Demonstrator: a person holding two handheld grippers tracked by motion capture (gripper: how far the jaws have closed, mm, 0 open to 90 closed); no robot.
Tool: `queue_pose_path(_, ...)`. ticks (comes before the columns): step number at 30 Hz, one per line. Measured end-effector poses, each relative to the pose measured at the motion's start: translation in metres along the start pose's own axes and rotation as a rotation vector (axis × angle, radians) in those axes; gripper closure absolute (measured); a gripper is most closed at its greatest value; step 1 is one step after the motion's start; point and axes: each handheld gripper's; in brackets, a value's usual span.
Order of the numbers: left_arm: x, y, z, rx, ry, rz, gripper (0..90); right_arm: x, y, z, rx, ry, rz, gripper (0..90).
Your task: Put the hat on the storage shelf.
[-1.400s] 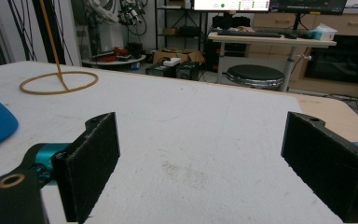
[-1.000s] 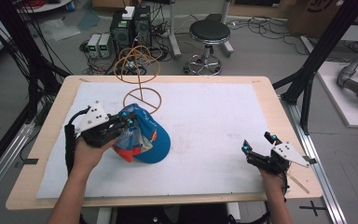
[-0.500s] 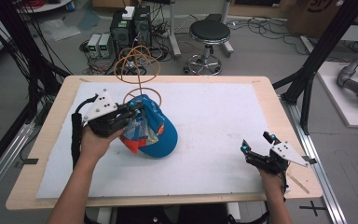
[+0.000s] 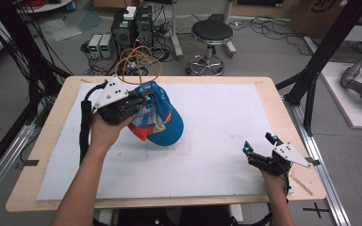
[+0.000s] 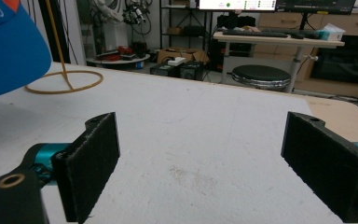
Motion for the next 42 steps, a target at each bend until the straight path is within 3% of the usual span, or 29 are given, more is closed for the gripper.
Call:
queue_pose_path(11,0.007,-0.017,0.027,-0.002,-0.025,0.012,87.9,0.0,-0.001,-0.001,0.0,0.0,0.0,11.1)
queue_pose_path(22,0.017,-0.031,0.038,-0.01,-0.027,0.035,88.0,0.001,0.0,-0.002,0.002,-0.004,0.006,11.2)
queue_pose_path(32,0.025,-0.046,0.056,-0.018,-0.053,0.054,88.0,0.001,-0.001,-0.002,-0.002,0.002,0.006,11.1)
queue_pose_path(42,0.033,-0.058,0.06,-0.018,-0.054,0.065,88.0,-0.002,0.0,-0.003,-0.006,-0.018,0.005,11.2)
Point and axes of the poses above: each handheld gripper's, and its own axes: y roughly backward along the jaws, z roughly out of its top, x roughly to its left, and after that the axes turned 10 degrees about y, right-handed
